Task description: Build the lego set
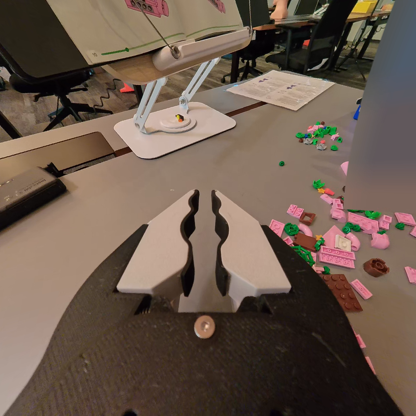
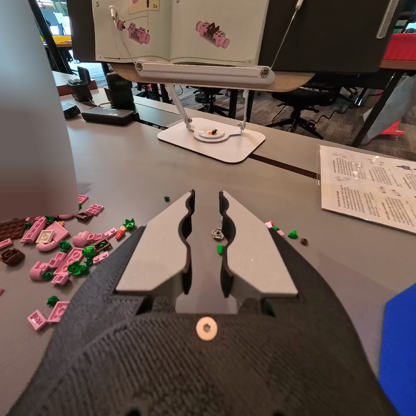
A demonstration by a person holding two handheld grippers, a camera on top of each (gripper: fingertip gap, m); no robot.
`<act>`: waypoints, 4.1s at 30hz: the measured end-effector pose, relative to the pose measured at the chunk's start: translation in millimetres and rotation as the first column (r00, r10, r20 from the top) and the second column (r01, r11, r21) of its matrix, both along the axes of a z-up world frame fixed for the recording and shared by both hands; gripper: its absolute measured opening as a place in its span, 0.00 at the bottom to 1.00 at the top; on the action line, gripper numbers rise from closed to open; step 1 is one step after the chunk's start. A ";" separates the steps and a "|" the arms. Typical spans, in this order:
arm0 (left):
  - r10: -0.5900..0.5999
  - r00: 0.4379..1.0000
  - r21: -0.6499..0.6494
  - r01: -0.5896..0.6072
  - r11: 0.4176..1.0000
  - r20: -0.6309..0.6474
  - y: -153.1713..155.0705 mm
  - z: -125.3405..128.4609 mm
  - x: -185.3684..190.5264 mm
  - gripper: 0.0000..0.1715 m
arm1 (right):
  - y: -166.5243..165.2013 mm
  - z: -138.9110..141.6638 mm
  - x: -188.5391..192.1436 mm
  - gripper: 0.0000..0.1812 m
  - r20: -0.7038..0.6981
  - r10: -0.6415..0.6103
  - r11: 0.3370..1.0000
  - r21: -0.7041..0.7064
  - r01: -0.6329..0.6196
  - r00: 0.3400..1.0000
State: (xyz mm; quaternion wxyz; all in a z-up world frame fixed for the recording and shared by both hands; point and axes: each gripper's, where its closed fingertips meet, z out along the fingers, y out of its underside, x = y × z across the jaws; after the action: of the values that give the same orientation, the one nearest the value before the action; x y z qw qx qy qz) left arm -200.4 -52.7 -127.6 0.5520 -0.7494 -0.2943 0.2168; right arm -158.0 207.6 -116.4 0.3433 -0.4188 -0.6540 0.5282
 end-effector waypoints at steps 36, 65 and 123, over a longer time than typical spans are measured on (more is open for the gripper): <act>-0.019 1.000 -0.067 0.019 0.998 -0.006 6.6 -6.4 2.4 0.06 | -66.8 -20.0 24.2 0.11 0.110 0.298 0.949 0.076 -0.307 0.948; -0.048 0.999 -0.129 0.046 0.991 -0.015 13.4 -12.4 6.2 0.04 | -105.6 -60.1 50.2 0.23 0.381 0.452 0.856 0.070 -0.513 0.807; -0.190 0.973 -0.017 0.190 0.982 -0.132 51.0 21.2 47.5 0.07 | -116.1 3.4 61.6 0.08 0.055 0.514 0.855 0.046 -0.516 0.856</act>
State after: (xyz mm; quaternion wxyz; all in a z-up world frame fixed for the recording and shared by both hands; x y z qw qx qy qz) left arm -152.9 -1.7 -106.4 0.5872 -0.7591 -0.1832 0.2133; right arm -96.4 91.5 -113.0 0.1885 -0.2290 -0.7641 0.5728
